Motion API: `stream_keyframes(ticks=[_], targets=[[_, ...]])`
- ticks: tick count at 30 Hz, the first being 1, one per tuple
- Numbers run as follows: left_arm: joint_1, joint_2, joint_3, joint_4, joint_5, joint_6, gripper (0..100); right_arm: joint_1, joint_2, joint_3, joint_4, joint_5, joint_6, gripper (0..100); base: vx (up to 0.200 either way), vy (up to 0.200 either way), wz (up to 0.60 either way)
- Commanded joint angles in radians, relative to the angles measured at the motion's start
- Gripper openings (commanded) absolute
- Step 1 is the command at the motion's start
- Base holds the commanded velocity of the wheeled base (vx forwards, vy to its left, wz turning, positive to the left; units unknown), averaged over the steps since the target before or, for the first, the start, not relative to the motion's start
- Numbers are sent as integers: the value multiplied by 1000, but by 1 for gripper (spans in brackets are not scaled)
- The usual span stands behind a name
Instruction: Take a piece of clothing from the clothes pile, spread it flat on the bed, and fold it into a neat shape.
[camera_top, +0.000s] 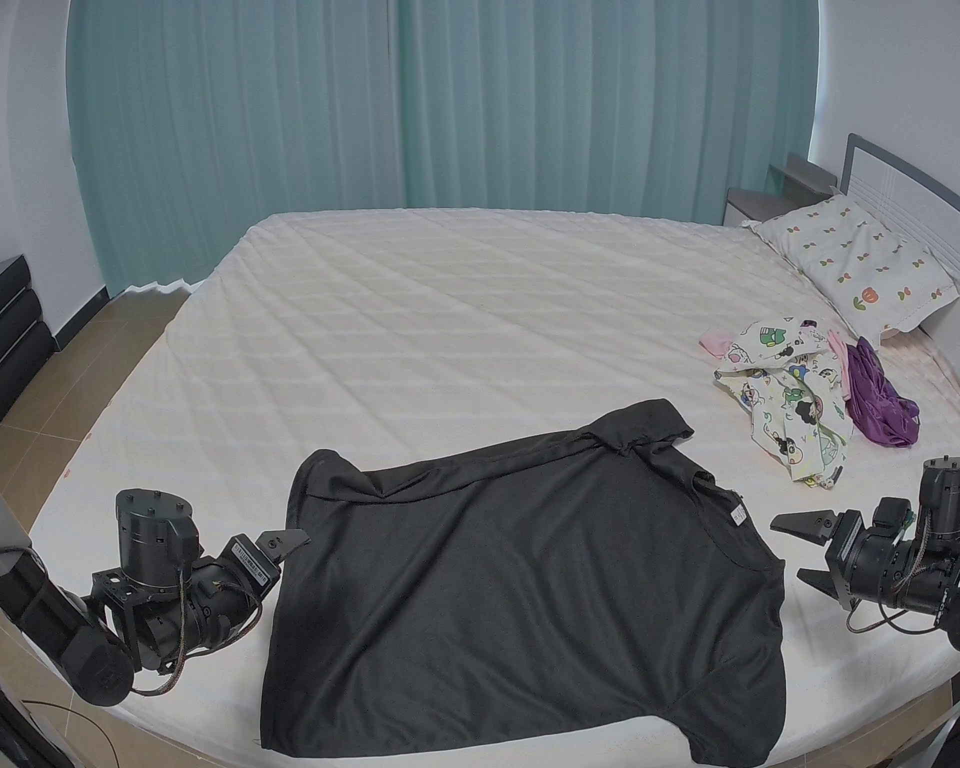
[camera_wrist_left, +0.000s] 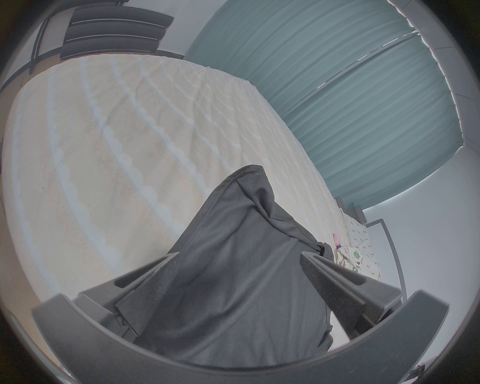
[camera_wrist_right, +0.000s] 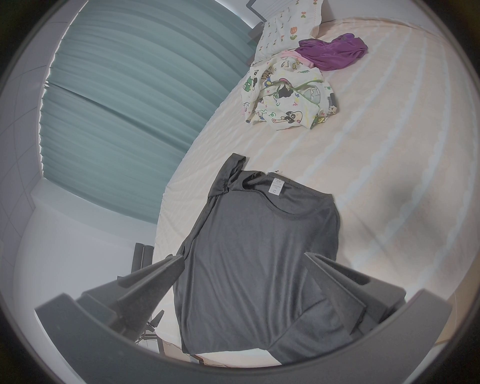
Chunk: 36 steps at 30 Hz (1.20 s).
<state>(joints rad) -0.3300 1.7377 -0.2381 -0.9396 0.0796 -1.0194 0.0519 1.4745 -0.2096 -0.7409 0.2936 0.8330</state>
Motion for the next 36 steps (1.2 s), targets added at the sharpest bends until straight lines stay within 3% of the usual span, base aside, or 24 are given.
stream_keyframes(ticks=[1,14,23,36], targets=[[0,2,0,-1,2,-1,100,0,9,1,0,1,0,100,0,0,0],[5,94,-208,10,16,25,100,-6,44,1,-3,1,0,100,0,0,0],[52,416,-518,15,131,174,100,-1,37,2,-2,1,-2,100,0,0,0],[97,499,-693,58,177,341,100,0,37,9,-3,1,-2,100,0,0,0]])
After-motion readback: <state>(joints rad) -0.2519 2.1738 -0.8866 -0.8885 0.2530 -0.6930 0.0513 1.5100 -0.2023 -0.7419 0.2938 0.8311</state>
